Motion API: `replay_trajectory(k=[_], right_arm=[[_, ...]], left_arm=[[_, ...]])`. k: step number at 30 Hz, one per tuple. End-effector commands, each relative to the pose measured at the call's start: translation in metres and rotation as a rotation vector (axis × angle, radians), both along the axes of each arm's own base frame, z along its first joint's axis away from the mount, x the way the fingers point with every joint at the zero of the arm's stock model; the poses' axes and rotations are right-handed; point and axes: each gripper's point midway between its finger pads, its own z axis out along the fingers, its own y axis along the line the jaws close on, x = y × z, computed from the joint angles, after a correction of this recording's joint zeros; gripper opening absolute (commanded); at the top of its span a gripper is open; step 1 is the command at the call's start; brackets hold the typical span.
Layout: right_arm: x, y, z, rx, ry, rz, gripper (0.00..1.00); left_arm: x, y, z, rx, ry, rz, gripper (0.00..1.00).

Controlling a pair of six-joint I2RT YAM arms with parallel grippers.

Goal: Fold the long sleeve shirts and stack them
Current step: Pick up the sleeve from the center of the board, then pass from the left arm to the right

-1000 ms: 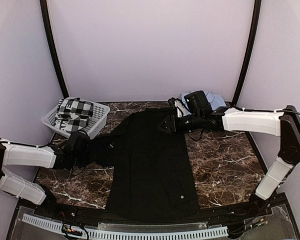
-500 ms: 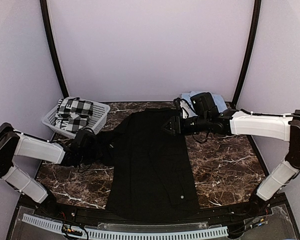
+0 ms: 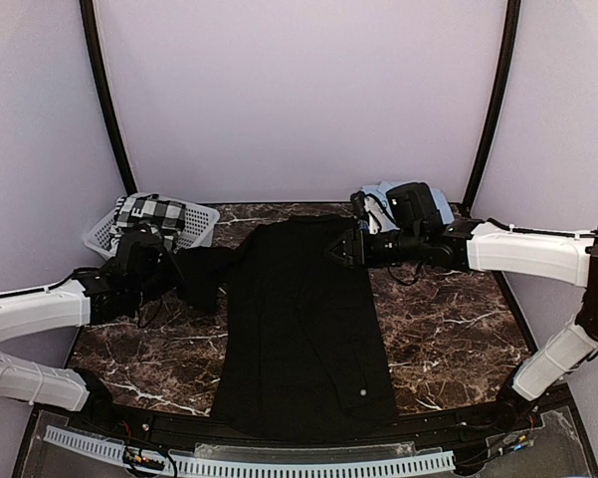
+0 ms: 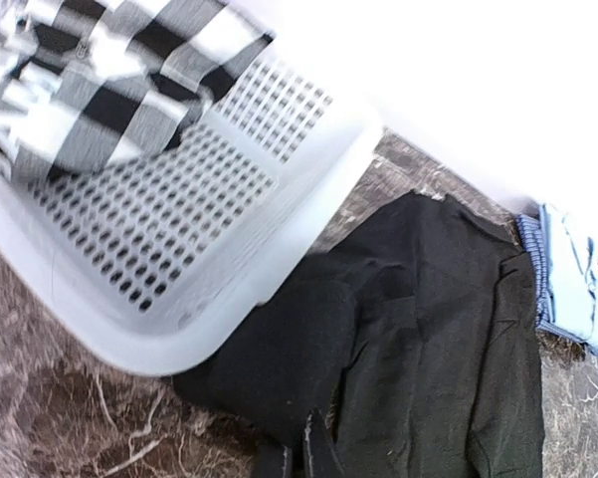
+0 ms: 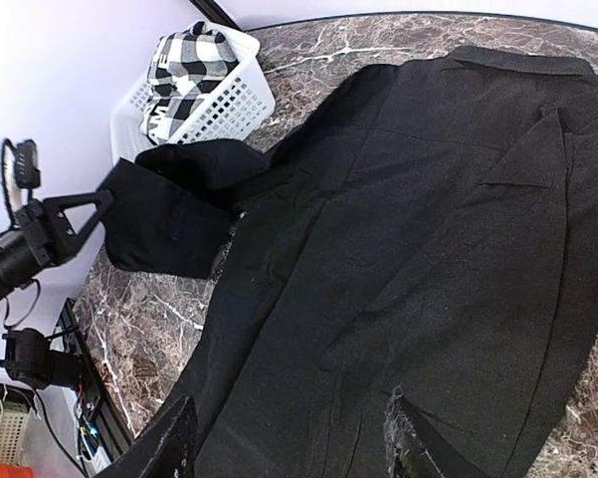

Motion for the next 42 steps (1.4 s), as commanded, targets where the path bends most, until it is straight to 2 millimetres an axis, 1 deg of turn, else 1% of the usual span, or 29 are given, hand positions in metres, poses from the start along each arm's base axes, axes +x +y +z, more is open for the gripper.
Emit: replay_trajectory(k=[1, 3, 4, 6, 7, 8, 9, 10, 11, 12, 15, 17, 18, 19, 20, 21, 22, 26, 28, 31, 34, 36, 41, 42], right_arm=[[0.001, 0.004, 0.024, 0.041, -0.058, -0.002, 0.61], [0.002, 0.003, 0.026, 0.040, -0.062, -0.003, 0.61], [0.002, 0.003, 0.028, 0.039, -0.064, -0.004, 0.61], [0.001, 0.002, 0.030, 0.036, -0.068, -0.004, 0.61], [0.001, 0.002, 0.031, 0.036, -0.070, -0.001, 0.61], [0.000, 0.003, 0.031, 0.037, -0.071, 0.003, 0.61], [-0.001, 0.003, 0.032, 0.037, -0.073, 0.008, 0.61], [-0.003, 0.003, 0.032, 0.037, -0.079, 0.013, 0.62], [-0.004, 0.005, 0.033, 0.034, -0.087, 0.020, 0.62], [-0.006, 0.006, 0.032, 0.027, -0.097, 0.025, 0.63], [-0.018, 0.014, 0.032, 0.010, -0.149, 0.065, 0.66], [-0.028, 0.023, 0.033, 0.009, -0.198, 0.086, 0.70], [-0.033, 0.027, 0.032, 0.006, -0.211, 0.096, 0.72], [-0.037, 0.032, 0.032, 0.008, -0.224, 0.105, 0.73], [-0.039, 0.037, 0.033, 0.012, -0.242, 0.111, 0.75], [-0.045, 0.043, 0.033, 0.012, -0.258, 0.122, 0.77], [-0.049, 0.048, 0.031, 0.004, -0.275, 0.129, 0.79], [-0.055, 0.063, 0.019, -0.007, -0.318, 0.154, 0.84], [-0.057, 0.068, 0.010, 0.012, -0.312, 0.173, 0.88], [-0.060, 0.073, 0.000, 0.035, -0.310, 0.194, 0.89], [-0.055, 0.074, -0.014, 0.041, -0.280, 0.165, 0.93], [-0.056, 0.079, -0.015, 0.099, -0.222, 0.175, 0.93], [-0.061, 0.091, -0.002, 0.311, -0.084, 0.225, 0.94], [-0.062, 0.093, -0.004, 0.352, -0.053, 0.233, 0.94]], left_arm=[[0.009, 0.001, 0.044, 0.103, -0.096, -0.056, 0.00], [0.014, -0.009, 0.065, 0.103, -0.143, -0.106, 0.00], [0.015, -0.014, 0.072, 0.114, -0.159, -0.134, 0.00], [0.018, -0.029, 0.086, 0.100, -0.189, -0.213, 0.00], [0.019, -0.041, 0.093, 0.077, -0.197, -0.269, 0.00], [0.019, -0.048, 0.097, 0.065, -0.204, -0.300, 0.00], [0.019, -0.064, 0.102, 0.026, -0.208, -0.373, 0.00], [0.018, -0.073, 0.103, 0.001, -0.205, -0.407, 0.00], [0.017, -0.088, 0.105, -0.041, -0.195, -0.472, 0.00], [0.016, -0.096, 0.105, -0.079, -0.180, -0.483, 0.00], [0.011, -0.129, 0.105, -0.207, -0.138, -0.559, 0.00], [0.008, -0.146, 0.107, -0.304, -0.105, -0.568, 0.00], [0.005, -0.156, 0.107, -0.320, -0.097, -0.587, 0.00], [0.007, -0.163, 0.107, -0.338, -0.076, -0.589, 0.00], [0.005, -0.172, 0.101, -0.342, -0.049, -0.603, 0.00], [0.006, -0.178, 0.106, -0.366, -0.046, -0.607, 0.00], [0.004, -0.186, 0.103, -0.384, -0.025, -0.630, 0.00], [0.002, -0.202, 0.109, -0.473, -0.018, -0.671, 0.00], [0.002, -0.203, 0.113, -0.486, -0.023, -0.675, 0.00], [0.001, -0.205, 0.114, -0.499, -0.014, -0.684, 0.00], [-0.002, -0.207, 0.125, -0.518, -0.027, -0.704, 0.00], [-0.002, -0.206, 0.130, -0.520, -0.041, -0.707, 0.00], [-0.003, -0.204, 0.136, -0.534, -0.058, -0.715, 0.00], [-0.002, -0.204, 0.139, -0.549, -0.069, -0.716, 0.00]])
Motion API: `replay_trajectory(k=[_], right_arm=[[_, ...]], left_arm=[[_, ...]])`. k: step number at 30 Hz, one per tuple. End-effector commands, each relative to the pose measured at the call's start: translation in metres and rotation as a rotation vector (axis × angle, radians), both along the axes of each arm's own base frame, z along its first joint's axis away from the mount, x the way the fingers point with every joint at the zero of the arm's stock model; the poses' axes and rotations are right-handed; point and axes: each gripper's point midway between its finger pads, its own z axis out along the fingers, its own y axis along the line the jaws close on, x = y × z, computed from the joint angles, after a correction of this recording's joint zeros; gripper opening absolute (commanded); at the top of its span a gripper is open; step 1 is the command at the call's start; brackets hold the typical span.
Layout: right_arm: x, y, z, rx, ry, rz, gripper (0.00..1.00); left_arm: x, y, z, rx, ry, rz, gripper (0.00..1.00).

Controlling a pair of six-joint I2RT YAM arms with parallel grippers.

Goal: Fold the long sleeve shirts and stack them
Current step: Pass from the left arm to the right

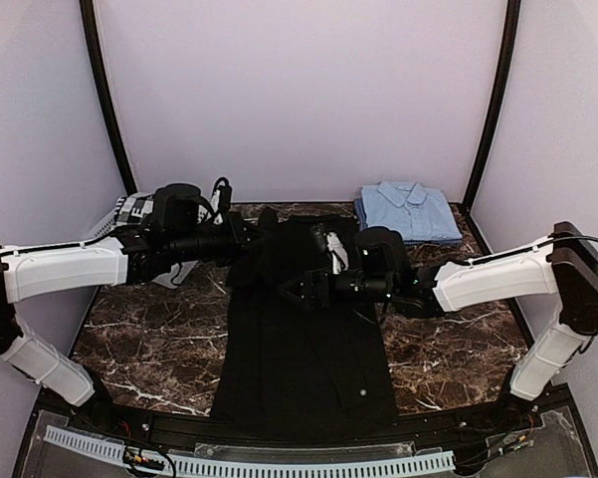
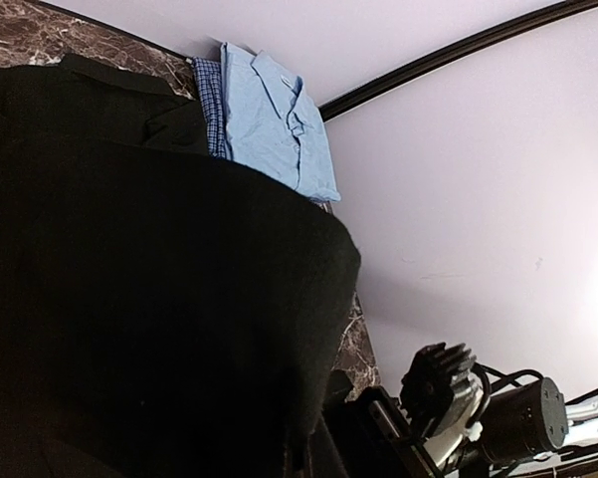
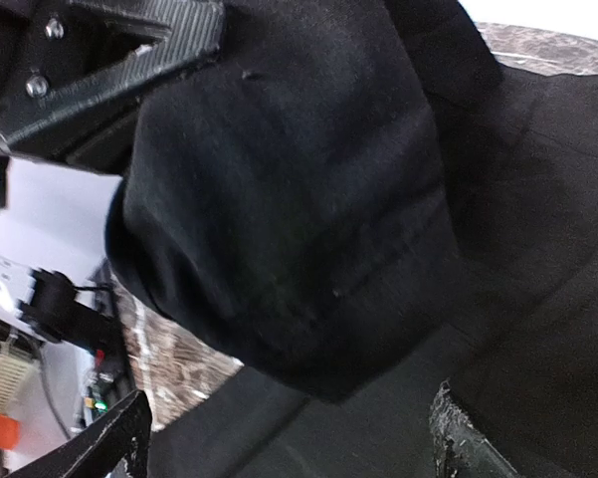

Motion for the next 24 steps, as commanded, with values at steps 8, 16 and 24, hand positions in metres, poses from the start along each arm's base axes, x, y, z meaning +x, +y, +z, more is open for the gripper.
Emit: replay_trajectory(k=[8, 16, 24], right_arm=[[-0.002, 0.015, 0.030, 0.511, 0.346, 0.120, 0.98], [0.016, 0.015, 0.050, 0.732, 0.444, 0.132, 0.99], [0.025, 0.021, 0.061, 0.875, 0.509, 0.195, 0.99]], left_arm=[[0.004, -0.003, 0.052, -0.177, -0.084, -0.046, 0.00], [0.011, -0.011, 0.055, -0.252, -0.067, -0.077, 0.00], [0.016, -0.010, 0.049, -0.281, -0.047, -0.079, 0.00]])
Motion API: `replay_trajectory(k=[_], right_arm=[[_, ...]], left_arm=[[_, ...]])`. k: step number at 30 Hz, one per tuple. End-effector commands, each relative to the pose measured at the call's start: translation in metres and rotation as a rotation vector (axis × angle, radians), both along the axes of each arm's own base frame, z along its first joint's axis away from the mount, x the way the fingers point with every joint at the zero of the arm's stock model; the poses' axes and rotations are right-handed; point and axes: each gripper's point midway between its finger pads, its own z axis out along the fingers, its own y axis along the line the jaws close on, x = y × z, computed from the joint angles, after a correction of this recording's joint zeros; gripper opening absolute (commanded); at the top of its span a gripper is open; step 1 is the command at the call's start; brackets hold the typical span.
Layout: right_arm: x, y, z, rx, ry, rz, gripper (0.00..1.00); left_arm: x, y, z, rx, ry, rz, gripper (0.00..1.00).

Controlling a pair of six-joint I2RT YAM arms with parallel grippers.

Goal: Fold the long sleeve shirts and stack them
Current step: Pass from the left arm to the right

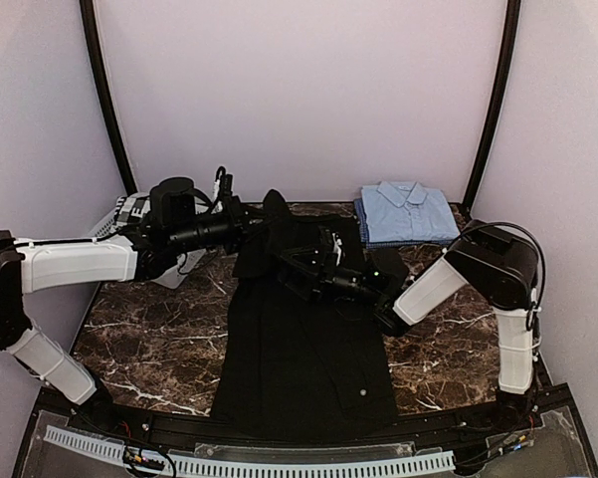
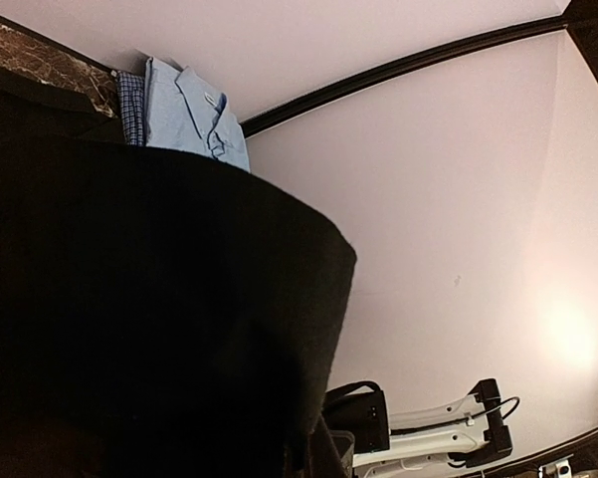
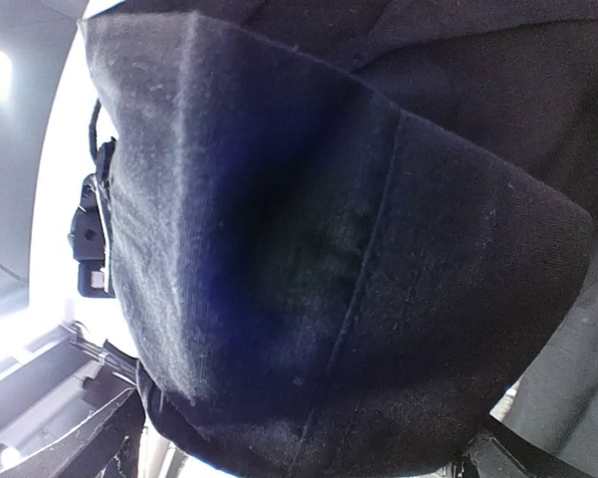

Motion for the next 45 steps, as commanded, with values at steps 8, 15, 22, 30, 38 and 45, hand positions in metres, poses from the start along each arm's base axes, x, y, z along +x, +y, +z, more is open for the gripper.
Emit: replay_trajectory(k=[8, 15, 22, 30, 38, 45], right_arm=[[0.003, -0.005, 0.015, 0.166, 0.042, 0.044, 0.97], [0.012, -0.004, 0.012, 0.207, 0.050, 0.036, 0.97], [0.024, -0.003, 0.018, 0.253, 0.049, 0.035, 0.94], [0.016, -0.020, 0.034, 0.296, 0.032, 0.022, 0.71], [0.008, -0.039, 0.044, 0.275, -0.008, -0.019, 0.30], [0.007, -0.040, 0.042, 0.251, -0.022, -0.022, 0.05]], left_arm=[[-0.004, 0.010, 0.020, -0.068, -0.053, -0.003, 0.00], [-0.007, 0.008, 0.022, -0.090, -0.050, -0.028, 0.00], [-0.008, 0.008, 0.016, -0.089, -0.040, -0.028, 0.00], [-0.002, 0.025, -0.003, -0.018, -0.012, 0.044, 0.00], [0.003, 0.046, -0.030, 0.108, 0.032, 0.132, 0.00], [0.002, 0.050, -0.044, 0.166, 0.047, 0.136, 0.00]])
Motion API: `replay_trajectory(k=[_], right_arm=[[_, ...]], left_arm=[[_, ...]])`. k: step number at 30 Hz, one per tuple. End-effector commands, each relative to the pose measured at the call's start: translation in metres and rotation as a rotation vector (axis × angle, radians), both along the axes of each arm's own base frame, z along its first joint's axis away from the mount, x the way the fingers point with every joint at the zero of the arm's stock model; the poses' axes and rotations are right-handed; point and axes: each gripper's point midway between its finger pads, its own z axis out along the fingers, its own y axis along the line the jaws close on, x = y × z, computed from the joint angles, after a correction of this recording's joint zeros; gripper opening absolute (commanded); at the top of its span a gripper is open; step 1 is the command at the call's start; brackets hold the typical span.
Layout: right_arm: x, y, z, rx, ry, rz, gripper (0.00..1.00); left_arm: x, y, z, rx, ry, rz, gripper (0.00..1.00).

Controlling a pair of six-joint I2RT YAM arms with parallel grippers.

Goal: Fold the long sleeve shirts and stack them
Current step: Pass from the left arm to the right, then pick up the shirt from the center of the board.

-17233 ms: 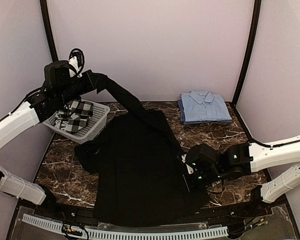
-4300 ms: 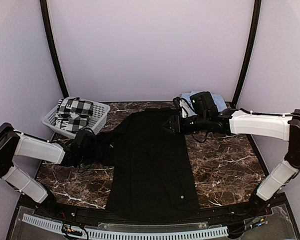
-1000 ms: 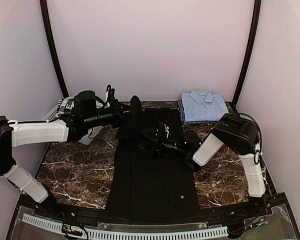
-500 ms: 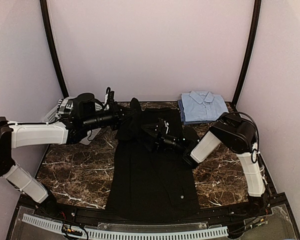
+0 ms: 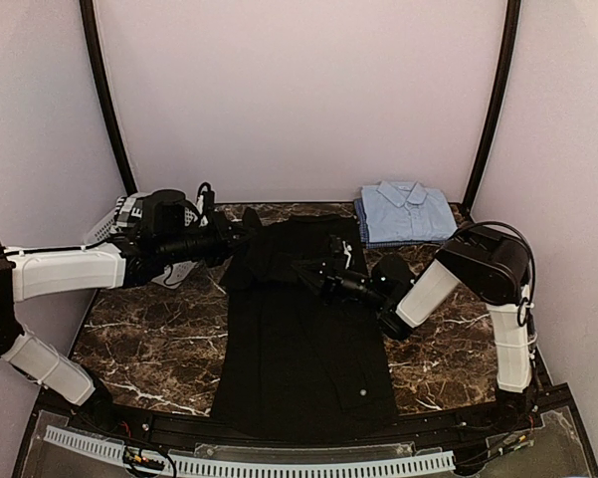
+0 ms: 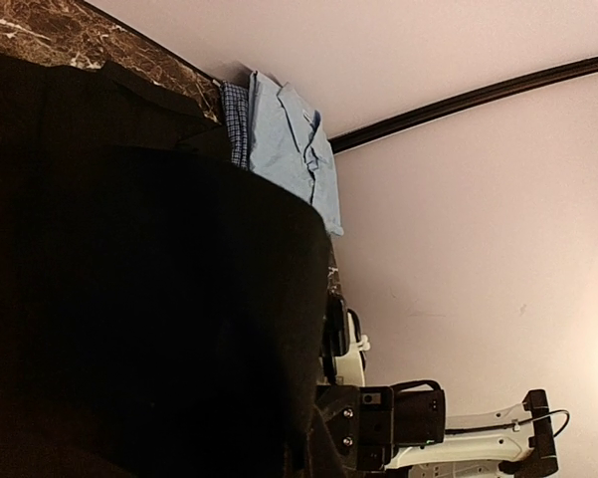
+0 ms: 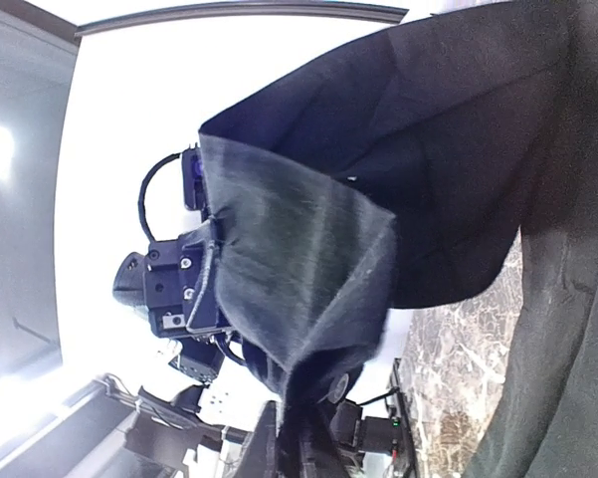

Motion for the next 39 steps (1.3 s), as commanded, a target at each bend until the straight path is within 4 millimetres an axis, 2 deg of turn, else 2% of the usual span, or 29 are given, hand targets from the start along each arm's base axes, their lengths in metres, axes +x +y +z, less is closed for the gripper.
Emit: replay_trajectory(k=[1, 7, 9, 15, 16, 20, 23, 25, 31, 36, 39], right_arm=[[-0.016, -0.018, 0.063, 0.181, -0.221, -0.006, 0.02], [-0.014, -0.012, 0.057, 0.106, -0.235, -0.005, 0.00], [-0.013, -0.011, 0.053, 0.066, -0.241, -0.011, 0.00], [-0.004, -0.001, 0.039, -0.164, -0.290, -0.030, 0.00], [0.001, 0.002, 0.029, -0.241, -0.277, -0.029, 0.00], [0.017, 0.005, 0.020, -0.444, -0.337, -0.061, 0.00], [0.027, 0.008, 0.020, -0.540, -0.378, -0.070, 0.00], [0.032, 0.009, 0.021, -0.588, -0.410, -0.073, 0.00], [0.045, 0.004, 0.033, -0.713, -0.481, -0.111, 0.00], [0.047, 0.002, 0.045, -0.740, -0.516, -0.117, 0.00], [0.046, 0.001, 0.049, -0.753, -0.531, -0.117, 0.00]], left_arm=[[-0.005, 0.008, -0.005, 0.052, -0.013, 0.006, 0.00], [-0.006, 0.011, -0.007, 0.072, -0.020, 0.005, 0.00], [-0.007, 0.011, -0.011, 0.091, -0.014, 0.000, 0.03], [-0.019, 0.019, -0.030, 0.177, 0.018, -0.024, 0.26], [-0.022, 0.021, -0.035, 0.195, 0.033, -0.030, 0.32], [-0.038, 0.033, -0.048, 0.257, 0.064, -0.044, 0.47], [-0.057, 0.045, -0.061, 0.288, 0.108, -0.053, 0.53], [-0.073, 0.056, -0.078, 0.328, 0.172, -0.057, 0.55], [-0.122, 0.082, -0.120, 0.405, 0.313, -0.061, 0.53], [-0.175, 0.084, -0.160, 0.464, 0.437, -0.105, 0.51], [-0.201, 0.085, -0.177, 0.493, 0.504, -0.132, 0.49]])
